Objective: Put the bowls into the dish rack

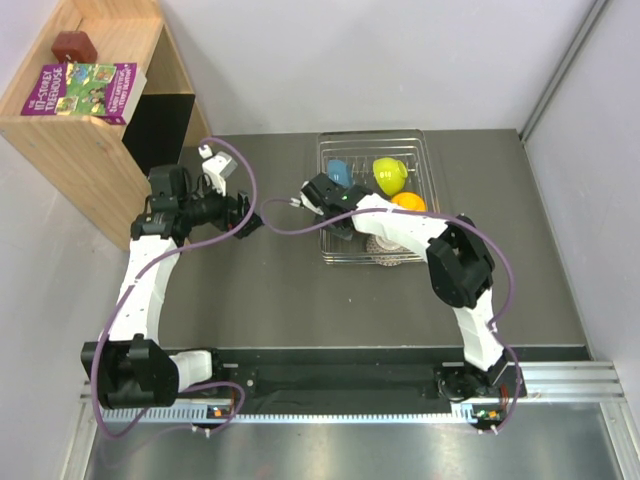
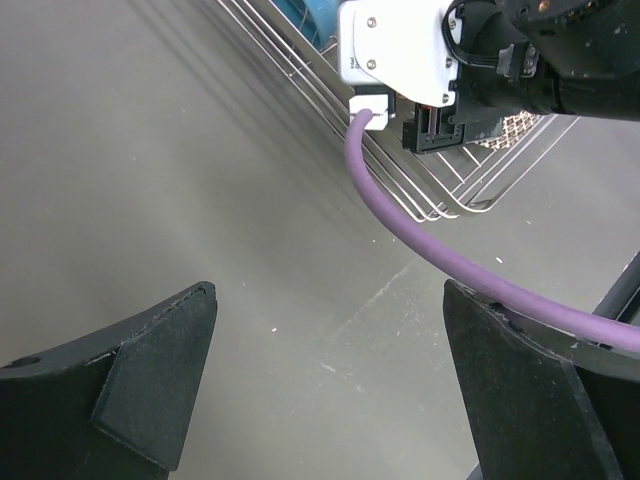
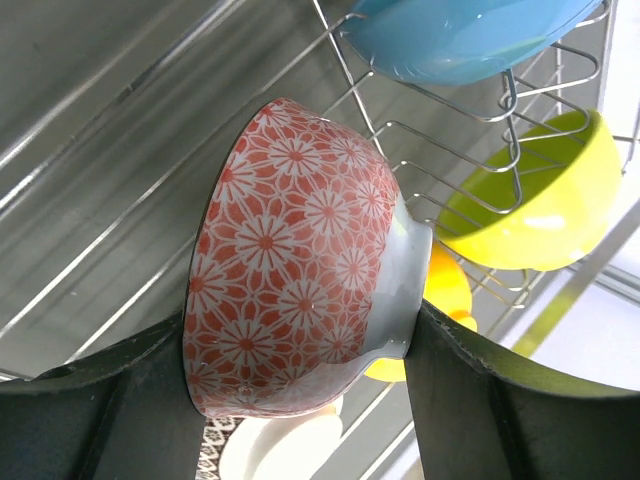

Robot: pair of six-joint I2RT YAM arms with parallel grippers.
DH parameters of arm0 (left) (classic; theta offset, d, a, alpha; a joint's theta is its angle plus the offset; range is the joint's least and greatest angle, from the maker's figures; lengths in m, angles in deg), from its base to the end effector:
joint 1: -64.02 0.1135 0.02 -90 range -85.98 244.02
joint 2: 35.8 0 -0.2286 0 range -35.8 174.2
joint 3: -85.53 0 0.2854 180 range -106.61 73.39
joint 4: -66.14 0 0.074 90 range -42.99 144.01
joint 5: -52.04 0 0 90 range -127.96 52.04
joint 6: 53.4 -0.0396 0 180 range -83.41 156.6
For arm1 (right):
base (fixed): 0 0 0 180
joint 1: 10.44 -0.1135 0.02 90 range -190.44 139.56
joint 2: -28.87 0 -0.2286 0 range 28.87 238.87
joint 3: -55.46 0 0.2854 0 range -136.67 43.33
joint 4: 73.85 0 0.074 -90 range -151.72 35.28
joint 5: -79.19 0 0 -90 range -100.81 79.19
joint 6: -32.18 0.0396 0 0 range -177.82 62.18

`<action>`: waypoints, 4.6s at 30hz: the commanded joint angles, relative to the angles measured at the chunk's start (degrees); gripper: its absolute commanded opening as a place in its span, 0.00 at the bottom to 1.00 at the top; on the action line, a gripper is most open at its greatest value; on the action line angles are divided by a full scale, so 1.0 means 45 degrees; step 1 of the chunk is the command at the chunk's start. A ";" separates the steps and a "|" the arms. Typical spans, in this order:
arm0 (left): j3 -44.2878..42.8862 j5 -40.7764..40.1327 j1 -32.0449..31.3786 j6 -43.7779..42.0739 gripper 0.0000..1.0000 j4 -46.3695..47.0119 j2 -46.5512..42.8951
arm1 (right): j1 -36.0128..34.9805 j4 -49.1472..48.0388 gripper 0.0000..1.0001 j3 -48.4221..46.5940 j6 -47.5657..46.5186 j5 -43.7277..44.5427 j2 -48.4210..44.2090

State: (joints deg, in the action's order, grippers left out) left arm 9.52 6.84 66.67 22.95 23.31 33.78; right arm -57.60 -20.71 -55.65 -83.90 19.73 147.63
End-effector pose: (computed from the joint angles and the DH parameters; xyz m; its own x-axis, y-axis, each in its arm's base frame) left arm 0.3070 -0.0137 0.2991 -0.4501 0.1468 -0.8808 0.6586 0.7207 -0.2164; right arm 0.3313 0.3277 0.1815 -0.3295 -0.9122 -0.2433 -0.6767 0.4080 -0.6129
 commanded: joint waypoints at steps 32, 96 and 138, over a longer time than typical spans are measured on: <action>0.0113 0.0573 0.0250 0.0026 0.99 0.0787 -0.0306 | -0.0849 -0.0774 0.78 0.0471 -0.0863 -0.0498 0.0015; -0.1410 0.3111 0.1910 0.1256 0.99 0.0260 0.1022 | 0.0850 -0.0403 1.00 0.1038 -0.0023 -0.7723 -0.1040; -0.0766 0.2838 0.1949 0.0729 0.99 0.0337 0.1022 | -0.0126 0.1412 0.99 -0.0660 -0.1566 -0.4483 -0.1469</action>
State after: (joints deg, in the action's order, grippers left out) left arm 5.78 18.16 75.24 27.45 22.85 38.75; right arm -56.92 -16.66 -55.58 -89.15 -0.40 143.15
